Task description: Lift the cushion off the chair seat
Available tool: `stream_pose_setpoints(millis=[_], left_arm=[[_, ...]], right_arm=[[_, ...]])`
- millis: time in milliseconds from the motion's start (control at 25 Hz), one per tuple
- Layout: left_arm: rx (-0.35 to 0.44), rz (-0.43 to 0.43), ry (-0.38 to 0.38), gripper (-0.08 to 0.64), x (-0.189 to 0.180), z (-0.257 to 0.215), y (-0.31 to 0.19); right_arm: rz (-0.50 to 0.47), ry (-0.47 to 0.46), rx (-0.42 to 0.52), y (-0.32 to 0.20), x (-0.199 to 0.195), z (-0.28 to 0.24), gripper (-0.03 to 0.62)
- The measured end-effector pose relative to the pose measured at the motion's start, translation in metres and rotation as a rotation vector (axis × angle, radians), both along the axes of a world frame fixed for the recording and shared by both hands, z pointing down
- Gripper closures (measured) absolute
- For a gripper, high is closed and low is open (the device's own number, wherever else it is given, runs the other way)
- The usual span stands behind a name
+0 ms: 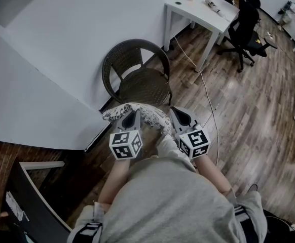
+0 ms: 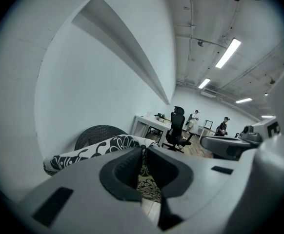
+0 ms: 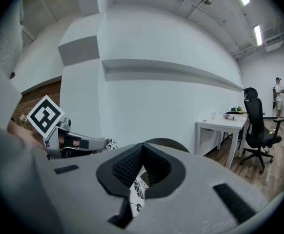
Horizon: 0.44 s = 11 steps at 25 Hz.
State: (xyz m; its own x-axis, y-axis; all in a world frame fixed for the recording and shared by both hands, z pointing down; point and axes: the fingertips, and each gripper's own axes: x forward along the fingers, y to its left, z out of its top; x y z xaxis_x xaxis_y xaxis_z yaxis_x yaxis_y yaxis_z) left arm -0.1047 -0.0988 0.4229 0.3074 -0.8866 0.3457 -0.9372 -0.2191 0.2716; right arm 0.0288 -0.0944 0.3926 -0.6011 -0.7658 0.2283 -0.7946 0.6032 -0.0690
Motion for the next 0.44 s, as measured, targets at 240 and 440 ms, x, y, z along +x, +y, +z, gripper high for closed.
stream_pose_setpoints(millis=[240,440], left_arm=[[-0.014,0.001,-0.002,0.529,0.000,0.004,-0.005],[-0.014,0.001,-0.003,0.529,0.000,0.003,-0.011]], right_arm=[[0.007,-0.003,-0.006,-0.005,0.001,0.006,0.594],[0.007,0.002,-0.009,-0.012,-0.001,0.005,0.594]])
